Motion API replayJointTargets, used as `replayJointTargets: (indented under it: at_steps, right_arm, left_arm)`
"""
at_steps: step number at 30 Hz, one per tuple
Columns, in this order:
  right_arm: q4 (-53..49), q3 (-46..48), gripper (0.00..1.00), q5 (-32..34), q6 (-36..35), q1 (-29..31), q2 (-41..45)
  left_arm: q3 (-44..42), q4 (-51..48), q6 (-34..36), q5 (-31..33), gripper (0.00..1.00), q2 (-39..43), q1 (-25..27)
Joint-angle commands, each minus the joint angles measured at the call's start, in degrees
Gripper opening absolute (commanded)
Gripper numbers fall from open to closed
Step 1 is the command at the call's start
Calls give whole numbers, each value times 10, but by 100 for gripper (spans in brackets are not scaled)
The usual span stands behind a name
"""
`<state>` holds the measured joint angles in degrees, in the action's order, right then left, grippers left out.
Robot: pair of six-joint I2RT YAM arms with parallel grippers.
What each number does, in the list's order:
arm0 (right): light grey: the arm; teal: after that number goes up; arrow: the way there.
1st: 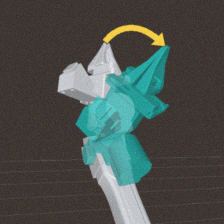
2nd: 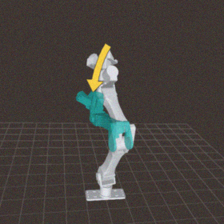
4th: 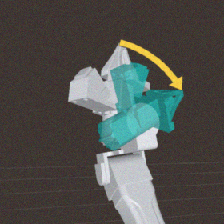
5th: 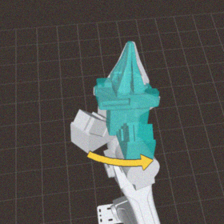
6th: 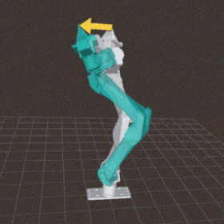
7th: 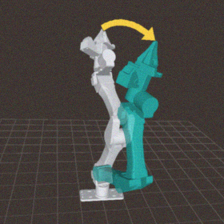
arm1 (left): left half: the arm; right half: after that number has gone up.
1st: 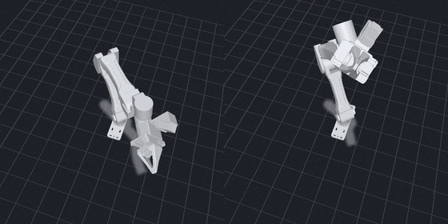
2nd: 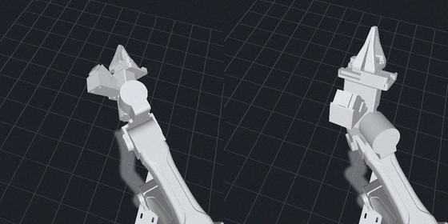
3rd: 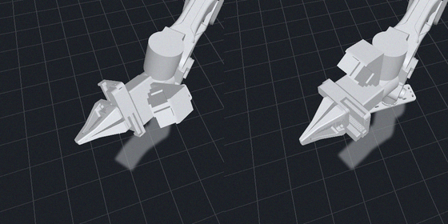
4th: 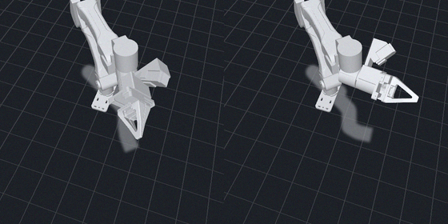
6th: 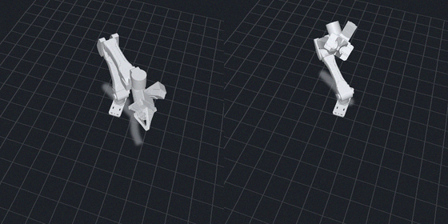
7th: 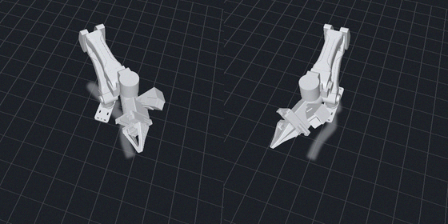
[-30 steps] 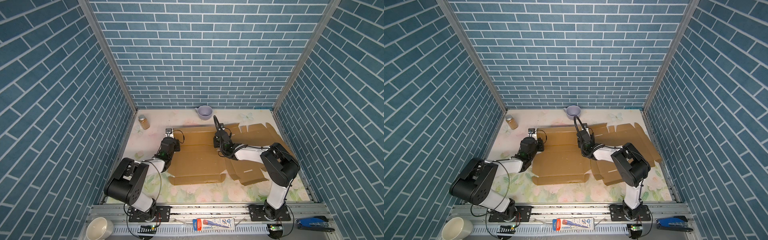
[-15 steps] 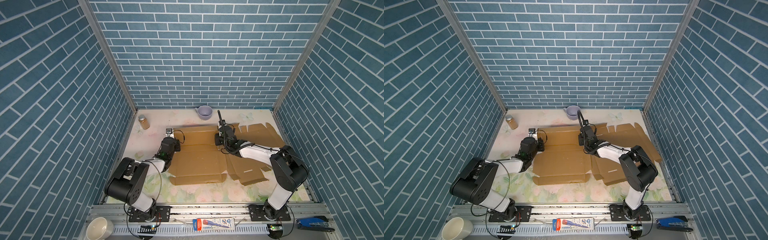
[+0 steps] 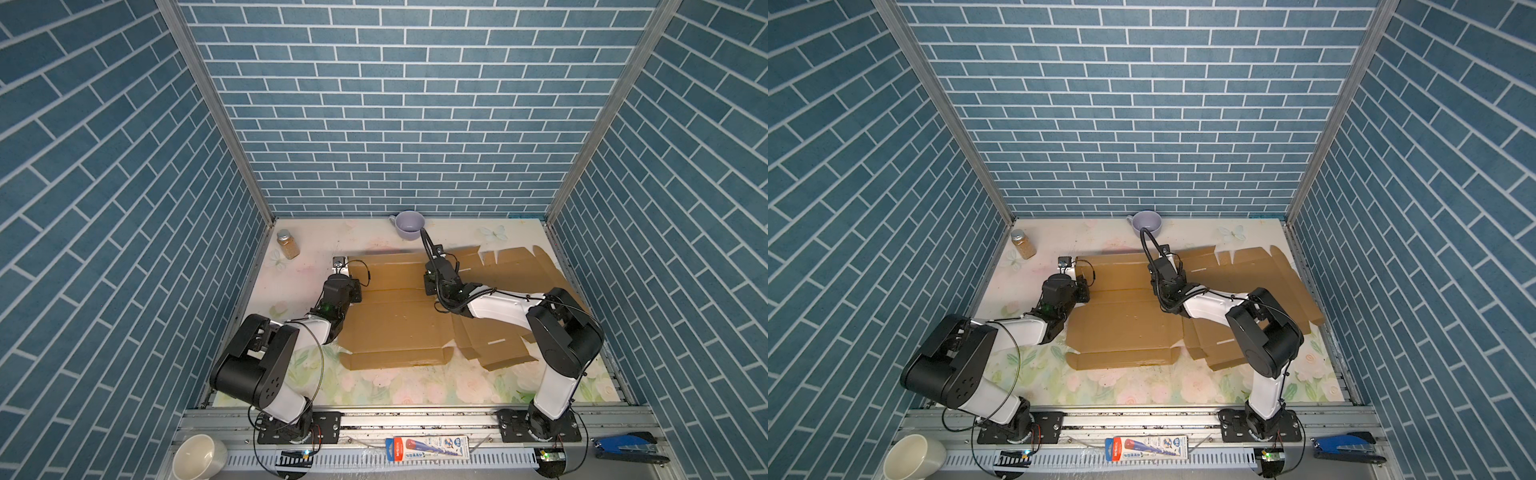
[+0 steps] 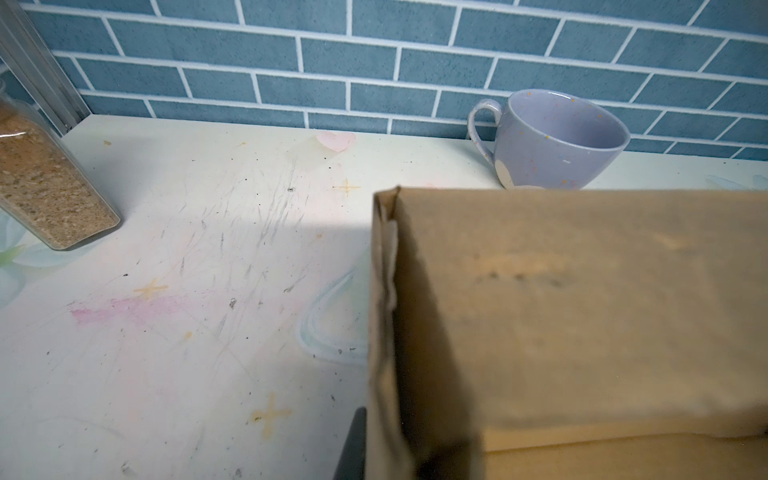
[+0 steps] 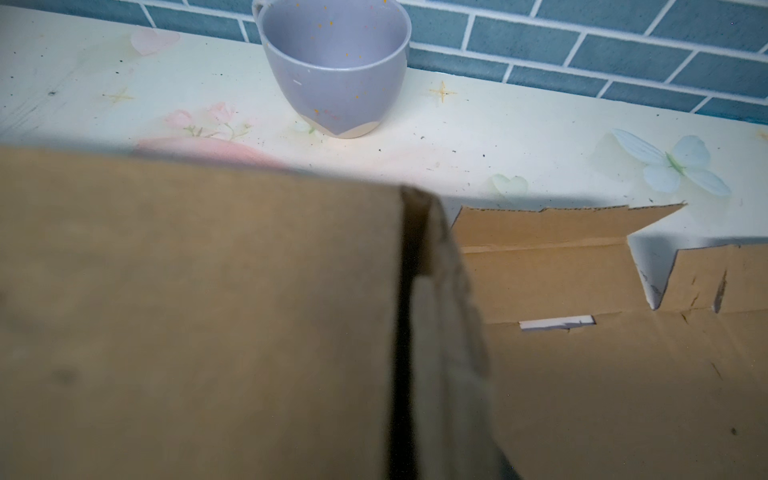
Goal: Fold the paper box
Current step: 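Lift the right gripper away from the corner toward the far flaps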
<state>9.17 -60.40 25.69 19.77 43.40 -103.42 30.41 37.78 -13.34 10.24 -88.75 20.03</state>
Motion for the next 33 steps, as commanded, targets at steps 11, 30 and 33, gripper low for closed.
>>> replayJointTargets:
  at_steps: [11,30,33]
  right_arm:
    - [-27,11,63,-240,80,-53,88]
    - [-253,-140,65,-453,226,-162,97]
    - [-274,-155,59,-441,214,-156,75]
  left_arm:
    - [11,-15,28,-10,0,-9,1]
    - [-20,80,44,-7,0,-19,3]
    - [-21,80,42,-6,0,-20,3]
